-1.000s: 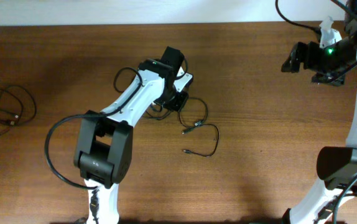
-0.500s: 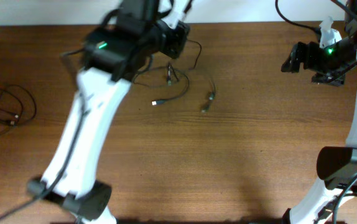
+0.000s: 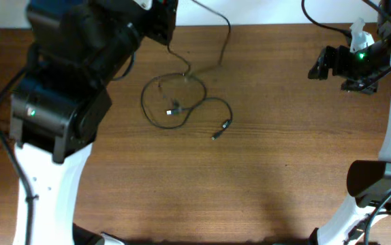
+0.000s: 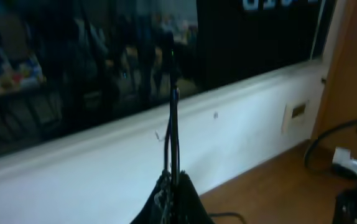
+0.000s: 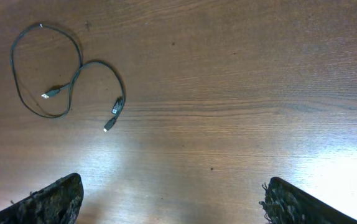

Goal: Untangle cables

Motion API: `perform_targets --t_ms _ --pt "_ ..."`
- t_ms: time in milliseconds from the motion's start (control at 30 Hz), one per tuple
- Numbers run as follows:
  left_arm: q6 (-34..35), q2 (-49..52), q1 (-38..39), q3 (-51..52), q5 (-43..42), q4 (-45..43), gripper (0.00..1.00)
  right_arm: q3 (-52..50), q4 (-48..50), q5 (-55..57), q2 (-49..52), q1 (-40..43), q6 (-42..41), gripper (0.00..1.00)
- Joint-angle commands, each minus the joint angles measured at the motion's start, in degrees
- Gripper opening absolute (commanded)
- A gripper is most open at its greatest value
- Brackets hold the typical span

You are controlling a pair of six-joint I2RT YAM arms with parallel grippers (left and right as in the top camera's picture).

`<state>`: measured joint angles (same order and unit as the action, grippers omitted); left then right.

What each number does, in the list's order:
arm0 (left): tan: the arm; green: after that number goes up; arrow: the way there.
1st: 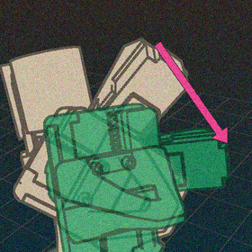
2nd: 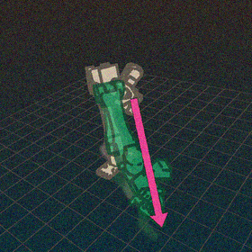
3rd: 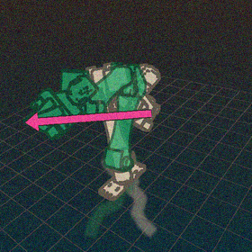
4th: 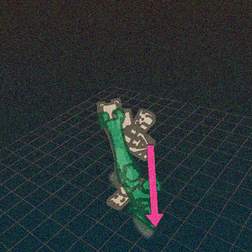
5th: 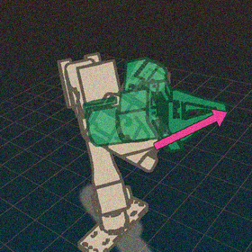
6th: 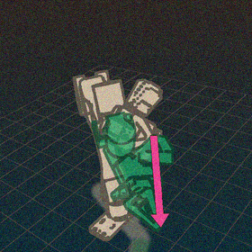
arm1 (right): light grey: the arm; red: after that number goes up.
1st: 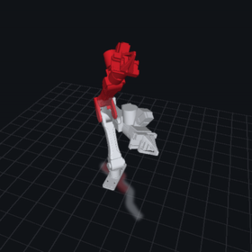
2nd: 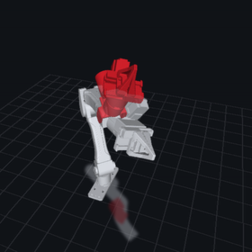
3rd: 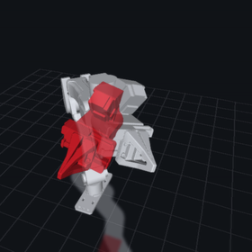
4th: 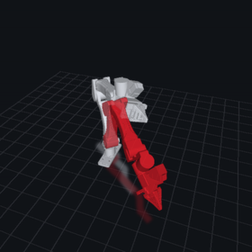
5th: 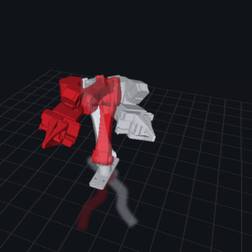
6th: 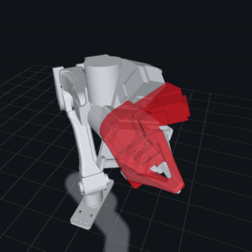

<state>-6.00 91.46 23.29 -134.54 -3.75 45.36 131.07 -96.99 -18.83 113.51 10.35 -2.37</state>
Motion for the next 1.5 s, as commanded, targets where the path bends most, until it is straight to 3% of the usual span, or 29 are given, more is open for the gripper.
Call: perform_targets --t_ms 0,167,367,600,833,1000,1067,1100,1133,1167,1267,1367,1467 --pt "-0.11 -1.84 -0.2 -0.57 1.27 0.02 0.0 0.7 -0.2 0.7 -0.35 -0.59 0.72 0.94" --pt "-0.11 -1.7 -0.2 -0.57 7.5 5.42 0.0 0.66 -0.31 0.68 0.79 -1.9 0.72 0.94" --pt "-0.15 -1.09 -2.51 -0.57 25.77 8.52 0.0 0.66 -0.07 0.7 0.87 -4.33 1.79 0.94" --pt "-0.17 2.95 -15.54 -0.57 25.4 6.19 0.0 0.66 0.02 0.7 0.87 -4.39 1.79 0.94" --pt "-0.15 13.18 -29.86 -0.57 25.38 -8.96 0.0 0.66 -0.31 0.68 0.9 -4.39 1.77 0.94" --pt "-3.3 26.88 -38.95 -0.57 25.42 -23.28 0.0 0.61 -0.35 0.68 0.9 -4.39 1.77 0.94" --pt "-3.3 32.02 -41.9 -0.57 25.42 -24.83 0.09 0.61 -0.35 0.66 0.87 -4.39 1.75 0.94" --pt "-3.26 34.71 -43.32 -0.57 25.4 -24.94 0.2 0.61 -0.33 0.63 0.9 -4.39 1.73 0.94" --pt "-2.32 37.59 -44.74 -0.5 25.4 -24.87 0.51 0.61 -0.33 0.44 0.9 -4.39 1.73 0.95" --pt "-1.14 39.26 -45.7 -0.5 25.4 -24.63 0.95 0.61 -0.33 0.2 0.9 -4.39 1.73 0.94" --pt "5.64 43.74 -49.05 -0.5 20.48 -17.94 1.0 0.61 -0.33 0.0 0.9 -4.39 1.51 0.94" --pt "5.81 44.5 -50.75 -0.5 14.23 -13.86 0.99 0.61 -0.33 -0.2 0.9 -4.39 1.51 0.94" --pt "5.81 44.13 -51.21 -0.52 13.97 -11.61 0.99 0.61 -0.33 -1.33 0.87 -4.39 1.53 0.94"
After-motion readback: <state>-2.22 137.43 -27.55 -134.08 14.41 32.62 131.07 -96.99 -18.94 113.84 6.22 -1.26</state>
